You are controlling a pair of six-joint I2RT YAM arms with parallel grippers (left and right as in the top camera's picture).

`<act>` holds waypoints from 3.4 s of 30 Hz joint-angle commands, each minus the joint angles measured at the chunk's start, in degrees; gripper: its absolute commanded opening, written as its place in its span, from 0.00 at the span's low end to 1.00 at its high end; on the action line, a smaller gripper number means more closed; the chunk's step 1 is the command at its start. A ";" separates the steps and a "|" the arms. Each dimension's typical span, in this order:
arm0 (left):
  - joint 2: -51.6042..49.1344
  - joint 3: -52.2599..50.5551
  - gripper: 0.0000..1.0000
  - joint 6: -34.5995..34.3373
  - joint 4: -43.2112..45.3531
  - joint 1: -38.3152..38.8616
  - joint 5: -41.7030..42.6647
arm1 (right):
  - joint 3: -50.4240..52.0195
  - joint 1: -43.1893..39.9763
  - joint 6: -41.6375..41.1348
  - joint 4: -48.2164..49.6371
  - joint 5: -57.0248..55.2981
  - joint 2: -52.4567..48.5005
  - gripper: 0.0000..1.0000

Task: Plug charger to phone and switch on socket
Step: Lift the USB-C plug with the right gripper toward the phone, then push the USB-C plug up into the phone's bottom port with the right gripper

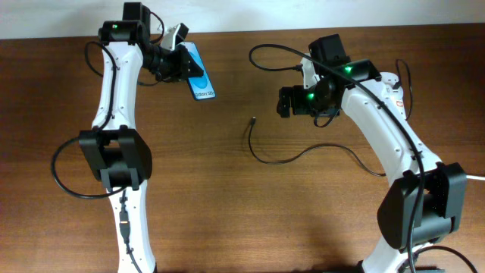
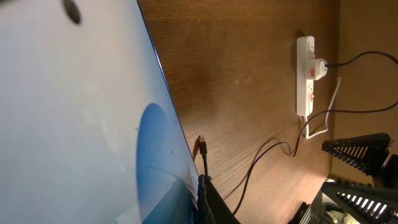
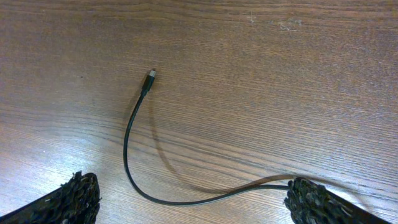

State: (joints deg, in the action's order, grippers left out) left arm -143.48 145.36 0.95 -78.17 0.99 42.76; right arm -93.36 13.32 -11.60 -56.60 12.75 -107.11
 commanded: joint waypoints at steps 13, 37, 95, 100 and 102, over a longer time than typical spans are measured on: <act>0.35 0.85 0.00 1.27 -0.15 -0.04 1.16 | 0.20 0.11 0.66 0.00 -0.55 -0.09 0.98; 0.35 0.85 0.00 -2.62 -0.76 -8.94 11.87 | 0.94 6.34 -22.75 16.46 20.85 -21.22 0.36; 0.35 0.85 0.00 2.43 -1.25 0.72 47.45 | 15.30 7.82 -23.61 38.05 41.46 9.22 0.04; 0.35 0.85 0.00 2.05 -1.66 0.79 47.43 | 16.61 7.82 -23.61 38.49 42.34 9.22 0.04; 0.35 0.85 0.00 2.08 -2.32 0.79 47.43 | 16.61 8.28 -23.63 38.91 42.36 9.22 0.04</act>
State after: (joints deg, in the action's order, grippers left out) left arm -143.50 145.36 3.40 -80.05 1.87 87.02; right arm -77.21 20.86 -35.94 -18.28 53.74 -97.56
